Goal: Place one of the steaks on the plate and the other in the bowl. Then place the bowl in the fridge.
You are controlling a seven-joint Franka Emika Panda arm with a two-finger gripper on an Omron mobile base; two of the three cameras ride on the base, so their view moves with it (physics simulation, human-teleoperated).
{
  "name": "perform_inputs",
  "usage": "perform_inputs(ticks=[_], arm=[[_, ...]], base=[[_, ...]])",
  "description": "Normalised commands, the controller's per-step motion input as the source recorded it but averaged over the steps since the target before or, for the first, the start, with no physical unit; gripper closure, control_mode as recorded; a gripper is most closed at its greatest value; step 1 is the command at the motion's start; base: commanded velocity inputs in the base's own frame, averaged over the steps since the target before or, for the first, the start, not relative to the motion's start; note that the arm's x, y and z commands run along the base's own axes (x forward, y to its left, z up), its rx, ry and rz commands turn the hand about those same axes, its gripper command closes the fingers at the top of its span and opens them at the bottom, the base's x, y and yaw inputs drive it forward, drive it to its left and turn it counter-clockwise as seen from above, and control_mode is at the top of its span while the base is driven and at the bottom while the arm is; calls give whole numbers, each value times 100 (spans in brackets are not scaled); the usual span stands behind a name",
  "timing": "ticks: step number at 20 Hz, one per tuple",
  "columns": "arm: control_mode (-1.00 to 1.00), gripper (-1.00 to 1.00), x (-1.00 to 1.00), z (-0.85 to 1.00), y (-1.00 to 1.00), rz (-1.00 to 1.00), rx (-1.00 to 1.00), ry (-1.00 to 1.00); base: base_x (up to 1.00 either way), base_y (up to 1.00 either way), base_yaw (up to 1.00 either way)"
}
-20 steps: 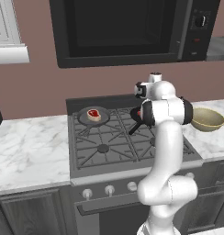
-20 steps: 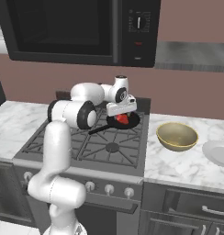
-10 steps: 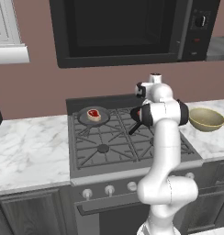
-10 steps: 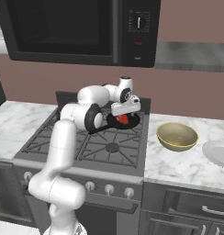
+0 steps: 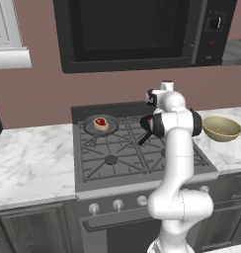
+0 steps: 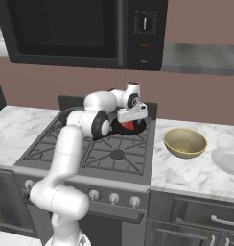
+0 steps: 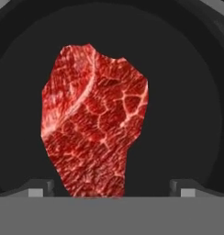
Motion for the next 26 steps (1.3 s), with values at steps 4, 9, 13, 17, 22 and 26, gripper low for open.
perform_inputs(ticks=[4, 9, 13, 17, 22, 26], arm=[[-100, -100, -4, -13, 4, 4, 0, 0], [-100, -100, 0, -14, 2, 5, 0, 0], [-100, -100, 0, -20, 0, 4, 0, 1], [-100, -100, -2, -23, 0, 3, 0, 0], [-100, -100, -9, -7, 14, 5, 0, 0], [-100, -100, 0, -14, 16, 2, 0, 0]], base=[[0, 0, 0], [0, 0, 0], [0, 0, 0], [0, 0, 0], [0, 0, 0], [0, 0, 0]])
